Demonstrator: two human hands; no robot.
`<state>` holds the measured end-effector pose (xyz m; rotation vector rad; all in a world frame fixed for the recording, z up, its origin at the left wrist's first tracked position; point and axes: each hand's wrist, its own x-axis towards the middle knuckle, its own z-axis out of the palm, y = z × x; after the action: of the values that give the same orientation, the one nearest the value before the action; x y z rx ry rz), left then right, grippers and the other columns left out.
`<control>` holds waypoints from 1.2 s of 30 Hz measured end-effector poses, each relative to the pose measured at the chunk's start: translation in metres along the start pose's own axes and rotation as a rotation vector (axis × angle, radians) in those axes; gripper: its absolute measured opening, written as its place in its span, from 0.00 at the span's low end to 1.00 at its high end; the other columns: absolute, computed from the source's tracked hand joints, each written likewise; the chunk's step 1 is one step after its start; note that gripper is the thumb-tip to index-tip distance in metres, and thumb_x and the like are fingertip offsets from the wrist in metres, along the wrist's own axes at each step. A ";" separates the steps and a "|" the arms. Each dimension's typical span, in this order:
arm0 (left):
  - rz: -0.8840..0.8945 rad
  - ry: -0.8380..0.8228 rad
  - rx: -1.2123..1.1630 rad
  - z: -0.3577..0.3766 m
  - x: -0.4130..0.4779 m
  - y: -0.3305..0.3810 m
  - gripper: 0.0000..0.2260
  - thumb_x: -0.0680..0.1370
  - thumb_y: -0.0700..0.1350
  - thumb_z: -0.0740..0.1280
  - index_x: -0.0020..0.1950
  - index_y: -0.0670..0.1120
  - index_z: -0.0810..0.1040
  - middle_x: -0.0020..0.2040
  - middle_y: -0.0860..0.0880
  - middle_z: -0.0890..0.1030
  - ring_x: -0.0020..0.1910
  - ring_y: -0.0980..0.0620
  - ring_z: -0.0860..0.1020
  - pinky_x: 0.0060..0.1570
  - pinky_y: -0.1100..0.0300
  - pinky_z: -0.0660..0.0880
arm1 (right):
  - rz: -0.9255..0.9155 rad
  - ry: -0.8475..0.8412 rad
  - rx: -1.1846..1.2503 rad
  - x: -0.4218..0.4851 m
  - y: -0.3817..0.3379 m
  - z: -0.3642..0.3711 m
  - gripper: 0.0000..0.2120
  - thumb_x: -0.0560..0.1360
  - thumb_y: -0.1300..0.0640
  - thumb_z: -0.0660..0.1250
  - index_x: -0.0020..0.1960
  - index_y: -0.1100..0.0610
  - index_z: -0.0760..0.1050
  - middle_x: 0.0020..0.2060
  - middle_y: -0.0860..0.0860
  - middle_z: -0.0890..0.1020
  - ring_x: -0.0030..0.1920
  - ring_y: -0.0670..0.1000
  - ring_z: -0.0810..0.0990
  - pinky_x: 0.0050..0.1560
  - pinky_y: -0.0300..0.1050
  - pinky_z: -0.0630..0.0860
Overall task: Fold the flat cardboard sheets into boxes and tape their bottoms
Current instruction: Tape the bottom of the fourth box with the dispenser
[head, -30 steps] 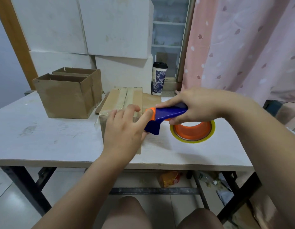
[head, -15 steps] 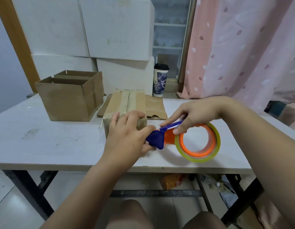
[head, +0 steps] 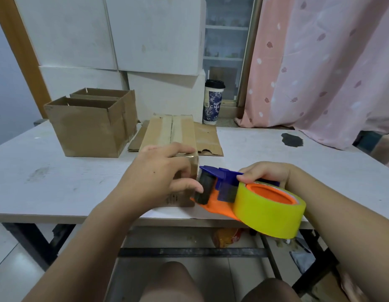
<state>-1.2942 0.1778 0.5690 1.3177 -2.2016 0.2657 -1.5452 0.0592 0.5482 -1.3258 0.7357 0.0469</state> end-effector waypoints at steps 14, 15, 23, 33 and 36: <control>-0.018 0.047 0.124 0.010 -0.004 0.001 0.26 0.69 0.36 0.73 0.60 0.51 0.64 0.48 0.53 0.82 0.43 0.48 0.80 0.49 0.55 0.71 | -0.037 0.322 0.263 -0.005 0.020 -0.021 0.16 0.63 0.47 0.77 0.41 0.60 0.85 0.38 0.57 0.84 0.36 0.54 0.83 0.38 0.44 0.80; -0.020 0.047 0.120 0.010 -0.003 0.000 0.28 0.70 0.34 0.71 0.62 0.53 0.62 0.50 0.53 0.82 0.45 0.48 0.80 0.49 0.54 0.72 | -0.025 0.352 0.260 -0.004 0.020 -0.024 0.14 0.67 0.47 0.71 0.40 0.59 0.84 0.37 0.55 0.84 0.34 0.52 0.82 0.37 0.43 0.79; -0.035 0.059 0.174 0.006 -0.003 0.001 0.25 0.72 0.32 0.69 0.62 0.54 0.65 0.45 0.51 0.82 0.39 0.46 0.78 0.36 0.59 0.64 | 0.135 0.550 0.204 0.002 0.014 -0.043 0.18 0.68 0.47 0.72 0.51 0.59 0.79 0.39 0.55 0.83 0.31 0.51 0.78 0.33 0.41 0.78; -0.105 0.073 0.159 0.009 0.002 0.015 0.25 0.66 0.33 0.74 0.59 0.50 0.74 0.41 0.52 0.81 0.34 0.49 0.77 0.38 0.61 0.61 | 0.031 0.717 -0.261 0.005 0.011 -0.039 0.11 0.79 0.50 0.63 0.55 0.54 0.80 0.49 0.52 0.84 0.44 0.50 0.82 0.45 0.41 0.77; -0.153 0.092 0.139 0.012 0.004 0.022 0.23 0.71 0.33 0.69 0.62 0.51 0.73 0.46 0.52 0.81 0.35 0.52 0.69 0.40 0.60 0.58 | 0.016 0.793 -0.410 0.003 0.011 -0.032 0.09 0.78 0.47 0.65 0.55 0.49 0.78 0.51 0.49 0.82 0.49 0.51 0.80 0.51 0.44 0.74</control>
<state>-1.3185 0.1804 0.5641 1.5091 -2.0247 0.4185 -1.5622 0.0331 0.5354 -1.7432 1.4620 -0.3522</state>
